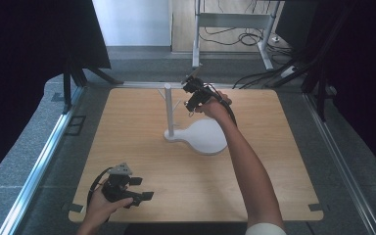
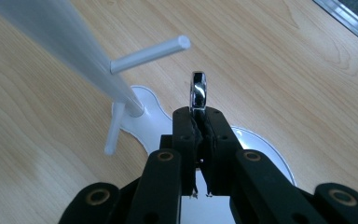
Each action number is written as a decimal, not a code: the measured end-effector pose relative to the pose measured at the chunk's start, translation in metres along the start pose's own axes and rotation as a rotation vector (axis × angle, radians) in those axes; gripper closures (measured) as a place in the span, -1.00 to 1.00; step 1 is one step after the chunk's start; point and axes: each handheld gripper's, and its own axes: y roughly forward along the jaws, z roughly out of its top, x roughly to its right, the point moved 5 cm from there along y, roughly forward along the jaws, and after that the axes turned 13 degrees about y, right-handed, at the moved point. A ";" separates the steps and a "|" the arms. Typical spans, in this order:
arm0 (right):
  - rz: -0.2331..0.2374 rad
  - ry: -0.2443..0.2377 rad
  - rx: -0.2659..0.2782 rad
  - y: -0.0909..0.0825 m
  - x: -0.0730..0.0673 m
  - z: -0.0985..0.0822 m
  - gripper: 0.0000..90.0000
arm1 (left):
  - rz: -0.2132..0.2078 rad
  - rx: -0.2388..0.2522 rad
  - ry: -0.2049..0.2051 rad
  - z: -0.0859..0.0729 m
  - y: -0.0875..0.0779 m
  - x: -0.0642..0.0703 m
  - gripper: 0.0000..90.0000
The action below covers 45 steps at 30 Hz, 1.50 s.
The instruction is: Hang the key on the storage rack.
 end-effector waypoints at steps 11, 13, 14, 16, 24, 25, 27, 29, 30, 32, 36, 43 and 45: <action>-0.004 0.001 0.007 0.003 -0.003 0.011 0.88 | 0.000 0.005 0.000 0.000 -0.002 0.000 -0.50; -0.004 -0.004 0.005 0.003 -0.004 0.013 0.88 | 0.000 0.005 -0.001 0.000 -0.003 0.000 -0.50; -0.004 -0.004 0.005 0.003 -0.004 0.013 0.88 | 0.001 0.005 -0.001 0.000 -0.002 0.000 -0.50; -0.004 0.000 0.007 0.003 -0.004 0.014 0.88 | 0.000 0.004 -0.001 0.000 -0.002 0.000 -0.50; -0.012 0.003 0.006 0.008 -0.002 0.018 0.88 | -0.003 0.004 -0.006 0.000 -0.003 -0.001 -0.50; -0.011 0.000 0.008 0.007 -0.003 0.019 0.88 | -0.002 0.005 -0.008 -0.001 -0.003 -0.001 -0.50; -0.011 -0.005 0.014 0.006 -0.005 0.021 0.88 | 0.000 0.007 -0.009 -0.001 -0.004 -0.001 -0.50; -0.012 -0.006 0.013 0.005 -0.006 0.021 0.88 | -0.001 0.007 -0.008 -0.001 -0.004 -0.001 -0.50; -0.016 -0.010 0.013 0.005 -0.007 0.021 0.88 | -0.001 0.007 -0.007 0.000 -0.004 -0.001 -0.50; -0.015 -0.013 0.013 0.005 -0.009 0.020 0.88 | -0.002 0.005 -0.007 0.000 -0.003 0.000 -0.50; -0.013 -0.013 0.017 0.004 -0.011 0.019 0.88 | -0.005 0.002 -0.004 0.000 -0.002 0.001 -0.50; -0.012 -0.021 0.023 0.006 -0.014 0.015 0.87 | -0.005 -0.004 0.000 0.000 -0.001 0.002 -0.50; -0.008 -0.027 0.021 0.007 -0.017 0.014 0.87 | -0.006 -0.004 0.000 0.000 0.000 0.002 -0.50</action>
